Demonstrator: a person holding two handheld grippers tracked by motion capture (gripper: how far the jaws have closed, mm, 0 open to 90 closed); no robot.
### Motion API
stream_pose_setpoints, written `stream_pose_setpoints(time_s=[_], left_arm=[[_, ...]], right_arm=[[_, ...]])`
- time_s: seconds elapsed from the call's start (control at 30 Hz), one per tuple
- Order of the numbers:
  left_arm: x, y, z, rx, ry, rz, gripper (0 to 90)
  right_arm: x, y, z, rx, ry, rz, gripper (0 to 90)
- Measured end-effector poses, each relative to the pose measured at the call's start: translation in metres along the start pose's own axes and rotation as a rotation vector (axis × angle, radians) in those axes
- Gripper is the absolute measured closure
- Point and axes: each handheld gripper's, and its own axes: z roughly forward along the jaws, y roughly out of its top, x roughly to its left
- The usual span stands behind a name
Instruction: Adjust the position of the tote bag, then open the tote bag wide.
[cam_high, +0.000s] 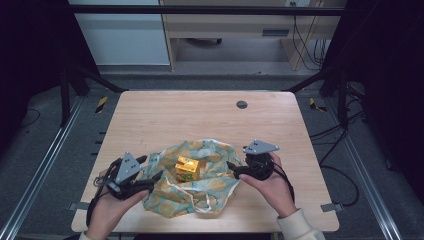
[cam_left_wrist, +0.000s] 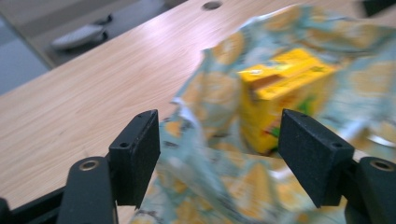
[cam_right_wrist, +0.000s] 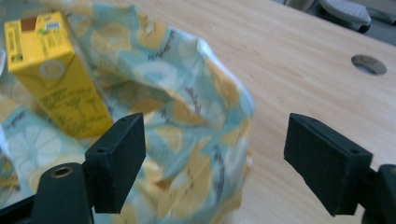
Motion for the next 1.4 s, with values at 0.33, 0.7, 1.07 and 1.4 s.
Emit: stream_pose_setpoints(time_s=[0.33,0.7,1.07,1.4], left_arm=[[0.013,-0.043,0.060,0.254,0.005,-0.020,34.0],[0.004,-0.045,0.050,0.274,-0.060,0.066,79.0],[-0.004,-0.049,0.053,0.386,-0.038,0.166,90.0],[-0.008,-0.054,0.043,0.403,-0.046,0.154,90.0]], right_arm=[[0.014,-0.027,0.021,0.183,0.079,-0.048,29.2],[0.016,-0.033,0.019,0.295,0.120,-0.124,90.0],[0.018,-0.042,0.022,0.382,0.162,-0.183,90.0],[0.024,-0.045,0.022,0.413,0.197,-0.200,90.0]])
